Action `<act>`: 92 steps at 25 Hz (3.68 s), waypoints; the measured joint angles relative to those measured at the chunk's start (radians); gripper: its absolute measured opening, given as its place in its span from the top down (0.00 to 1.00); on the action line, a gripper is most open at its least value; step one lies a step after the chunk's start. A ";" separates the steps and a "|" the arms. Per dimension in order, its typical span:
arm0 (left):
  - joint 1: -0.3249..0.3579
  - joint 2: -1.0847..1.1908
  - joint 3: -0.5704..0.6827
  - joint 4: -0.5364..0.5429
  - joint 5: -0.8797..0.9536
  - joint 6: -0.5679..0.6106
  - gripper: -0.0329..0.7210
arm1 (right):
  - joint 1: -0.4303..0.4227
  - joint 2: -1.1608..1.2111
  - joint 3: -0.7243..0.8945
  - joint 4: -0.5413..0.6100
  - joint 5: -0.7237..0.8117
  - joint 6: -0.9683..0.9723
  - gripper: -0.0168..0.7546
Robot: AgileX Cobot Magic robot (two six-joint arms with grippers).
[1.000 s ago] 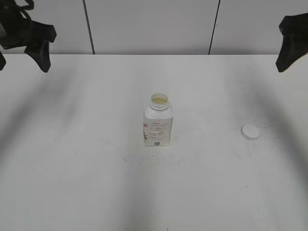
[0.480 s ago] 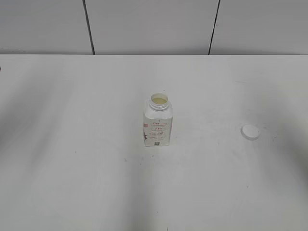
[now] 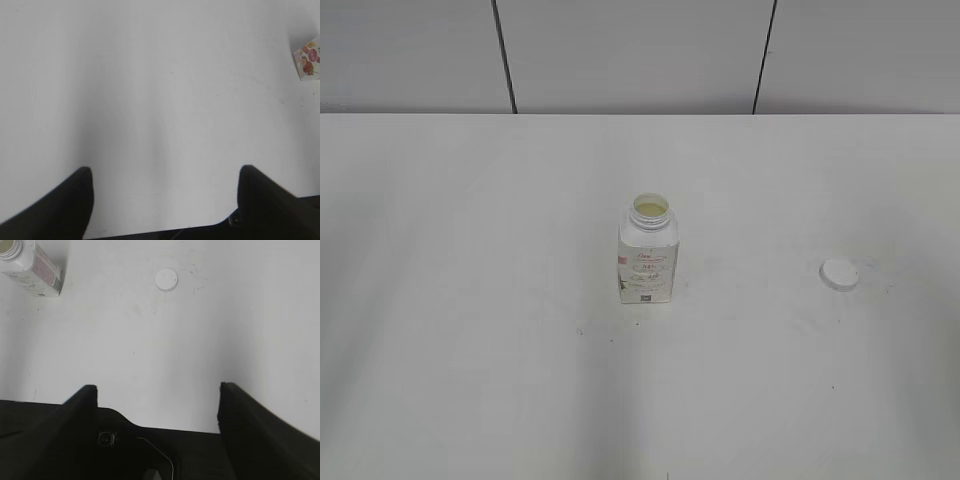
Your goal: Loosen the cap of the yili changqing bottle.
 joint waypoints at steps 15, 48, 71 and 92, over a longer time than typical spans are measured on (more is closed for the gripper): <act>0.000 -0.634 0.208 0.033 0.005 0.000 0.25 | 0.000 -0.503 0.307 -0.018 0.001 -0.008 0.22; 0.000 -0.825 0.473 -0.064 -0.140 0.011 0.25 | 0.000 -0.688 0.398 -0.067 -0.121 -0.098 0.22; 0.207 -0.825 0.479 -0.072 -0.160 0.019 0.25 | 0.000 -0.688 0.398 -0.092 -0.123 -0.101 0.22; 0.226 -0.825 0.479 -0.076 -0.160 0.019 0.25 | 0.000 -0.688 0.398 -0.094 -0.123 -0.101 0.22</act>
